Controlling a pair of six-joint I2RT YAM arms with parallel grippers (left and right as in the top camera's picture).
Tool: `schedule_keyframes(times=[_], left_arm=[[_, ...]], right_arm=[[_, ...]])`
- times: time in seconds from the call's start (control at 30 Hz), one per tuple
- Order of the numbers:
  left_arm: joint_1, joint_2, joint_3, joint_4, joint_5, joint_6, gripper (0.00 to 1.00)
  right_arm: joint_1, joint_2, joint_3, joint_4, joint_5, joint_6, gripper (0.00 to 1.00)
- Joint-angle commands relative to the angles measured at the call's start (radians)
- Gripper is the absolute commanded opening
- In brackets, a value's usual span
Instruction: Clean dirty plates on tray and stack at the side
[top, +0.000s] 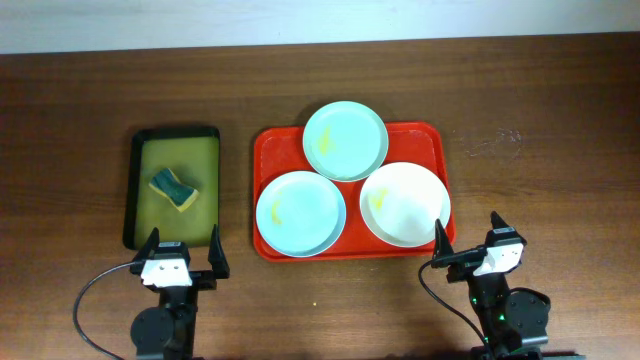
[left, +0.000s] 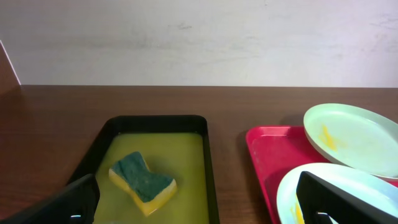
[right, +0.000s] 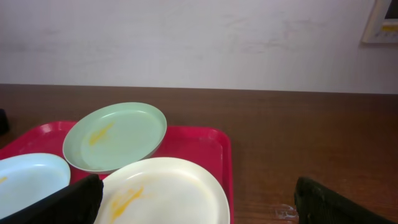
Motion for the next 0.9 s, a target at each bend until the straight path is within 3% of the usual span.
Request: schedule_keyframes(times=[0.0,0.57,0.6,0.73,0.87], left_arm=[[-0.004,-0.010,-0.008,0.000,-0.007,0.016,0.99],[-0.004,-0.010,-0.008,0.037,-0.004,0.014,0.99],[-0.005,-0.010,-0.007,0.091,0.064,-0.029,0.99],[-0.008,-0.010,-0.007,0.224,0.744,-0.432,0.99],[-0.008,-0.010,-0.006,0.483,0.857,-0.540,0.99]], right_arm=[[0.008,-0.007,-0.008,-0.002,0.009,0.004,0.99],[0.008,-0.007,-0.008,-0.002,0.009,0.004,0.98],[0.008,-0.007,-0.008,-0.002,0.009,0.004,0.99],[0.008,-0.007,-0.008,-0.002,0.009,0.004,0.99],[0.008,-0.007,-0.008,-0.002,0.009,0.004,0.99]])
